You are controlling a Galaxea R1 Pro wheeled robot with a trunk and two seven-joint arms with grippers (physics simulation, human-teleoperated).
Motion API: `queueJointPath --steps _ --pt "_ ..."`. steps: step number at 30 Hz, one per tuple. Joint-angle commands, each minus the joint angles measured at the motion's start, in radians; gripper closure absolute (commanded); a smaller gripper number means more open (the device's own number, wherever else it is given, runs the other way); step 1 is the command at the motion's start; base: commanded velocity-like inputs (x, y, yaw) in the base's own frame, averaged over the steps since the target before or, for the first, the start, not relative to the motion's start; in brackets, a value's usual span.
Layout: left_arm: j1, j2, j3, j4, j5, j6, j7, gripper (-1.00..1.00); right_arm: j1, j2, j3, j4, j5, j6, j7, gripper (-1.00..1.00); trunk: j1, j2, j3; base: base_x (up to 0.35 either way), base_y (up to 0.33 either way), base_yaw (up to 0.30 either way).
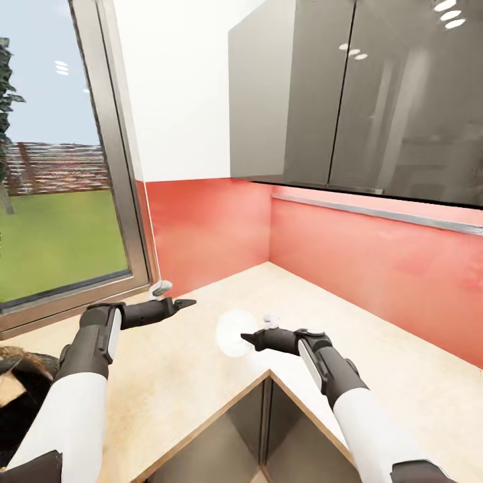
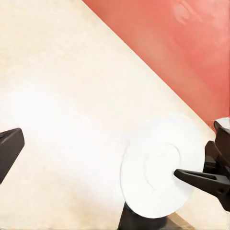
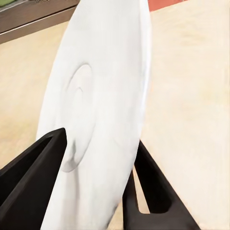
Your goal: Set up a coffee station on the kitchen countertop: keep the coffee maker on the countertop, move the bottle of coffee from the kitchen shelf to the counter next to the coffee maker, place a paper coffee filter on top of the coffee maker, put the saucer next to the coffee maker with the coffee cup on the saucer, and place the electric kettle next to the coffee maker.
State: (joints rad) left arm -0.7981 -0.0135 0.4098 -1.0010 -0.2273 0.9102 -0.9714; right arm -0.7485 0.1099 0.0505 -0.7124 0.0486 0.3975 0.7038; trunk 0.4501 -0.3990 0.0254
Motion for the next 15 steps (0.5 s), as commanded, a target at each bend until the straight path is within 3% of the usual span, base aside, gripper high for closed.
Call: queueJointPath --steps 1,4,10,14,15 --pt "-0.001 -0.001 0.004 0.0 -0.01 0.006 -0.01 -1.0 0.0 -0.006 -0.001 -0.009 0.004 0.006 0.004 1.0 0.0 -0.001 -0.001 -0.338 0.0 0.0" --pt "-0.001 -0.003 0.0 -0.001 -0.01 0.006 -0.01 -1.0 0.0 -0.015 -0.001 -0.018 0.004 0.005 0.005 1.0 0.0 -0.001 0.0 -0.338 0.0 0.074" --pt "0.0 -0.004 -0.023 0.001 -0.011 0.004 -0.01 -1.0 0.0 -0.019 -0.001 -0.022 0.004 0.004 0.005 1.0 0.0 -0.001 0.002 -0.338 -0.03 0.235" --pt "0.0 -0.006 -0.028 0.002 -0.014 0.003 -0.009 -1.0 0.0 -0.019 -0.001 -0.023 0.004 0.004 0.003 1.0 0.0 -0.001 0.002 -0.299 -0.156 0.043" --pt "0.0 -0.006 -0.05 0.002 -0.017 0.003 -0.008 -1.0 0.0 -0.019 -0.001 -0.023 0.004 0.004 0.003 1.0 0.0 -0.001 0.002 -0.276 -0.185 0.005"
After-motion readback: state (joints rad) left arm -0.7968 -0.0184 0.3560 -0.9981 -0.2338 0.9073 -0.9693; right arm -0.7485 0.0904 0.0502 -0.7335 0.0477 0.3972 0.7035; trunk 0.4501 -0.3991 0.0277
